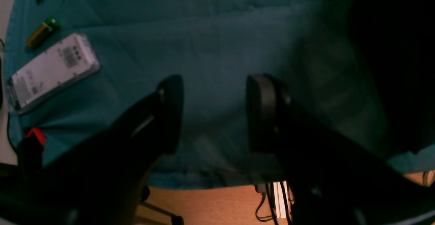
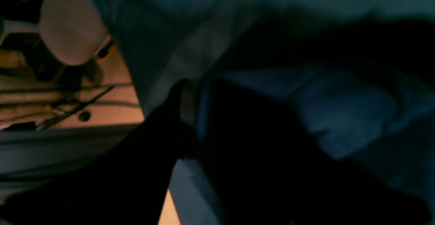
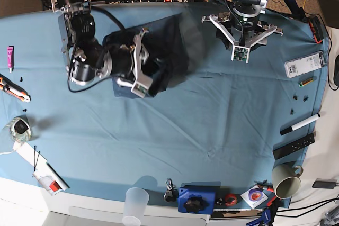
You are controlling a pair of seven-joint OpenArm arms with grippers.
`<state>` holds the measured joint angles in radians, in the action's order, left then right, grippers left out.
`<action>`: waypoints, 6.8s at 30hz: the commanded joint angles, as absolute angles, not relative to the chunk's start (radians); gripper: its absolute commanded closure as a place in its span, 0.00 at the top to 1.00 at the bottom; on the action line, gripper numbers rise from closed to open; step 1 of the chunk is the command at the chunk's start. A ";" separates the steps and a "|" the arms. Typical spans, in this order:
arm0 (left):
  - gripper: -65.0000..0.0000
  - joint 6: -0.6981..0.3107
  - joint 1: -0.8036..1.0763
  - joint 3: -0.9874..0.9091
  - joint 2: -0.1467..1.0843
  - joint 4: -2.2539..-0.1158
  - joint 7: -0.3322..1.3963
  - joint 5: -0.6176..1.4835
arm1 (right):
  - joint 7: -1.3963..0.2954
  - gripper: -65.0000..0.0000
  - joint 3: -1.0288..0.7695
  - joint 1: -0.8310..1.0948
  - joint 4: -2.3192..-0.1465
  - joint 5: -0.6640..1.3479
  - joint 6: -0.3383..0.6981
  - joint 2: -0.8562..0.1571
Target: Fold the T-shirt properly
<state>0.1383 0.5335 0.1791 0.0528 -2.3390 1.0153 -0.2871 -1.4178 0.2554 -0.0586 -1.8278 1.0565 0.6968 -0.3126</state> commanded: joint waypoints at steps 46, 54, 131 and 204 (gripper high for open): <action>0.44 0.141 0.537 0.180 0.045 -2.356 0.993 -0.284 | -1.285 0.29 -0.026 -0.191 -1.599 0.813 0.698 -0.263; 0.44 0.138 0.537 0.180 0.044 -2.356 0.986 -0.284 | -1.396 0.00 0.052 -0.194 -1.602 0.959 0.698 -0.264; 0.44 0.138 0.537 0.180 0.044 -2.356 0.942 -0.285 | -1.396 0.00 0.162 0.031 -2.131 1.153 0.698 -0.563; 0.00 0.105 0.695 -0.109 0.122 -2.356 1.015 -0.154 | -1.396 0.00 -0.473 0.464 -2.062 1.066 0.698 -0.410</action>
<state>0.0971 0.6865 -0.1074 0.1196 -2.3390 1.0267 -0.1463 -1.4101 -0.4644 0.4660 -2.0476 1.0473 0.6968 -0.3954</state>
